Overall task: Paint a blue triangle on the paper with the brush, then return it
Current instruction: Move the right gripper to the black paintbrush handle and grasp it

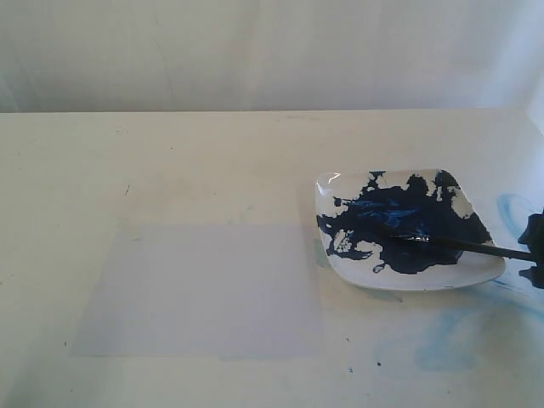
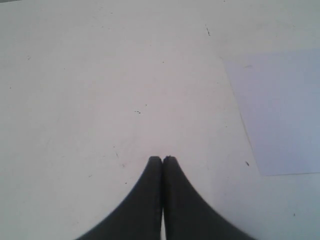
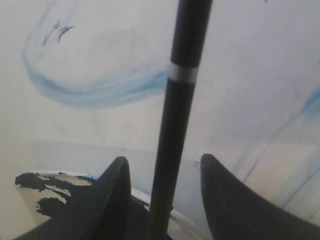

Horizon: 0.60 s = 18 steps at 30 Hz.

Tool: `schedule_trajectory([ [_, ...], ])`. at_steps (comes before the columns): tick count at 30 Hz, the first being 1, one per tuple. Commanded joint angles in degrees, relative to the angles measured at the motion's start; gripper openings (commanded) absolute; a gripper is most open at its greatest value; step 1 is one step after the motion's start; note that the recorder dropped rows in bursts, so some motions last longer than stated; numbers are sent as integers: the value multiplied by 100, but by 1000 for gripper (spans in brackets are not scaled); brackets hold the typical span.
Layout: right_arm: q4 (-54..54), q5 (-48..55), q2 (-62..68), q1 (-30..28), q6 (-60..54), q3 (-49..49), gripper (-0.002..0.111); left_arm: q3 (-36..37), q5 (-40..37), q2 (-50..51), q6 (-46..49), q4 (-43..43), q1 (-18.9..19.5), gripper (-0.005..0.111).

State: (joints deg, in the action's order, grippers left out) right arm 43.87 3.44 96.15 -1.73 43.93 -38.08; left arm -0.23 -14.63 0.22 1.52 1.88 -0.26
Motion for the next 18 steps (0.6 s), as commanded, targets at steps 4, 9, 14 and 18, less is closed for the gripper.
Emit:
schedule_trajectory([
  [4,9,-69,107,-49,6,-15,43,23,5,-22,4,62,13,0],
  [9,9,-83,121,-49,6,-15,42,23,5,-22,4,62,13,0],
  [14,9,-103,144,-49,6,-15,37,23,5,-22,4,62,13,0],
  [18,9,-127,143,-49,6,-15,31,23,5,-22,4,62,13,0],
])
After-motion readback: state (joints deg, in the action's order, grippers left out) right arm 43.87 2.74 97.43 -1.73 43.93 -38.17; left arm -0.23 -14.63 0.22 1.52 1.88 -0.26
